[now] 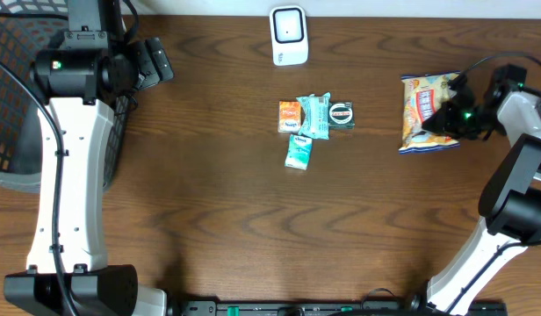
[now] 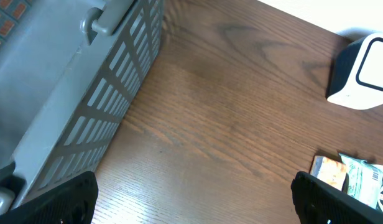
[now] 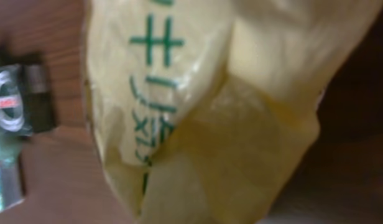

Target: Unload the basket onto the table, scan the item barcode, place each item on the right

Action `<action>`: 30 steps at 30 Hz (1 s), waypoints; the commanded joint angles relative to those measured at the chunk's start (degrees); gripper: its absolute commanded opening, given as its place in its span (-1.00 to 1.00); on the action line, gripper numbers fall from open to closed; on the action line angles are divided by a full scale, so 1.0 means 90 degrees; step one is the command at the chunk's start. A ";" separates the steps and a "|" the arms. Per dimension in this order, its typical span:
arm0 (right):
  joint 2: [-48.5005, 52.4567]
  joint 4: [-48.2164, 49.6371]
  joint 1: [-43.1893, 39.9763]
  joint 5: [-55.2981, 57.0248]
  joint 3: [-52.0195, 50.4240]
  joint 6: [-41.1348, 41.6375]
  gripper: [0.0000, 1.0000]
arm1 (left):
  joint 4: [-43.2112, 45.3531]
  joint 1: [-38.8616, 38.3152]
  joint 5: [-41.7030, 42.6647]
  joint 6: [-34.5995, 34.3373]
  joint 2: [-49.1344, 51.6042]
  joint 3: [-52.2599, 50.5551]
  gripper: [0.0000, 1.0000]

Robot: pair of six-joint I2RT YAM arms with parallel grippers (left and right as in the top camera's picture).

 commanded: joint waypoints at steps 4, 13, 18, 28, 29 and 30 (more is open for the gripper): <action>-0.0311 -0.0464 0.0835 0.4345 0.1049 0.1090 -0.97 | -0.0015 -0.0007 -0.0104 -0.0012 0.0002 0.0019 0.96; -0.0177 -0.0097 0.2693 0.8471 0.0648 0.1841 -0.98 | -0.0015 -0.0005 -0.0104 -0.0012 0.0002 0.0019 0.96; -0.0097 0.0384 0.3232 0.8131 -0.0107 0.1846 -0.98 | -0.0015 -0.0007 -0.0104 -0.0012 0.0002 0.0019 0.96; -0.0097 0.0469 0.3934 0.6686 -0.0194 0.1919 0.52 | -0.0015 -0.0007 -0.0104 -0.0012 0.0002 0.0019 0.96; -0.0100 0.0430 0.3961 0.6545 -0.0107 0.1921 0.61 | -0.0015 -0.0005 -0.0104 -0.0012 0.0002 0.0019 0.96; -0.0100 0.0330 0.3978 0.6373 0.0039 0.1931 0.72 | -0.0015 -0.0005 -0.0104 -0.0012 0.0002 0.0019 0.96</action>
